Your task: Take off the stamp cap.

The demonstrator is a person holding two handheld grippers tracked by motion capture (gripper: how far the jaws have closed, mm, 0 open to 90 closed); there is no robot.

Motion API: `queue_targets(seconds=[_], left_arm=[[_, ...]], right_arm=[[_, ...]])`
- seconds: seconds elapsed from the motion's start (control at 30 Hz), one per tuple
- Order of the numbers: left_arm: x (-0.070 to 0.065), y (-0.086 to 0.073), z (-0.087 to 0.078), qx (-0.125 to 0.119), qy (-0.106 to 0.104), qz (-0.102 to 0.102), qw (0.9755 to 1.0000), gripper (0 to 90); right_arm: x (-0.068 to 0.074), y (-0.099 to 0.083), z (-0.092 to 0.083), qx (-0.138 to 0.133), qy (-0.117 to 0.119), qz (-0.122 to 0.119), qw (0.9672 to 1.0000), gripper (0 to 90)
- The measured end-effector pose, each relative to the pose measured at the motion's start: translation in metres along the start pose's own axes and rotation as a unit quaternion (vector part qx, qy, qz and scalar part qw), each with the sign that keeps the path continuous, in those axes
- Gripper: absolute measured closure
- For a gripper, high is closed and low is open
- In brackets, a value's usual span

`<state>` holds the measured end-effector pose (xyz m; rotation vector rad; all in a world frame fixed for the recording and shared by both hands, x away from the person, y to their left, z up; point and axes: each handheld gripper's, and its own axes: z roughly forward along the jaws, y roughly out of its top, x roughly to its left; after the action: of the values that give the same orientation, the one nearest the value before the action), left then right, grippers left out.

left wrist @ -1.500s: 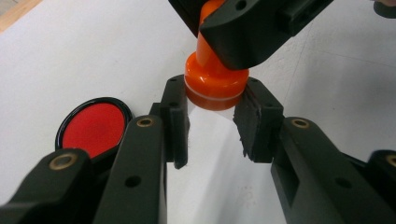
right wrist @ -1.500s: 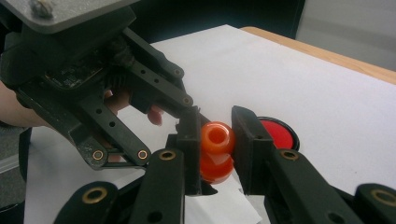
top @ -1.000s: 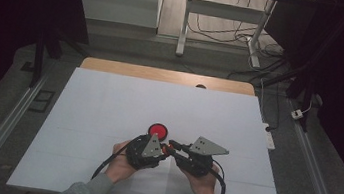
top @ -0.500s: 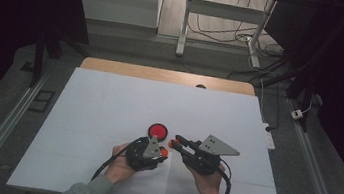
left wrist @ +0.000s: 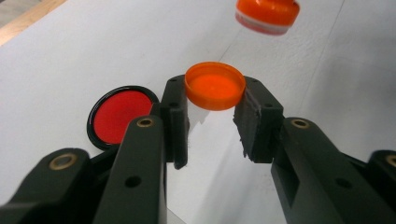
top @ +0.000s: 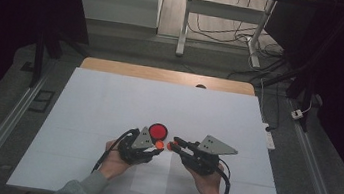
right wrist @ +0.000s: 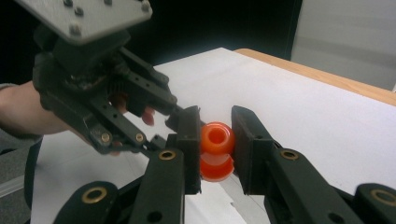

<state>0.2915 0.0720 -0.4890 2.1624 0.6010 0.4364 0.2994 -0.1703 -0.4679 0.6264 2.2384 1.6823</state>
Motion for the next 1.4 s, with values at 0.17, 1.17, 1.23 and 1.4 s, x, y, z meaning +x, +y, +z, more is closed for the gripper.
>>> queue_targets(seconds=[0.17, 1.17, 1.23, 1.4], left_arm=[[0.002, -0.001, -0.005, -0.003, 0.000, -0.001, 1.0000, 65.6], [0.026, -0.026, -0.042, -0.016, 0.016, -0.047, 0.9987, 65.4], [0.027, -0.029, -0.045, -0.015, 0.016, -0.052, 0.9984, 65.4], [0.029, -0.040, -0.054, -0.009, 0.027, -0.060, 0.9978, 65.4]], right_arm=[[-0.001, 0.000, -0.001, -0.004, -0.001, 0.000, 1.0000, 73.0], [-0.009, -0.001, -0.007, -0.013, -0.020, 0.010, 0.9997, 72.8], [-0.009, -0.001, -0.007, -0.014, -0.021, 0.010, 0.9996, 72.9], [-0.009, -0.001, -0.008, -0.013, -0.022, 0.011, 0.9996, 72.9]])
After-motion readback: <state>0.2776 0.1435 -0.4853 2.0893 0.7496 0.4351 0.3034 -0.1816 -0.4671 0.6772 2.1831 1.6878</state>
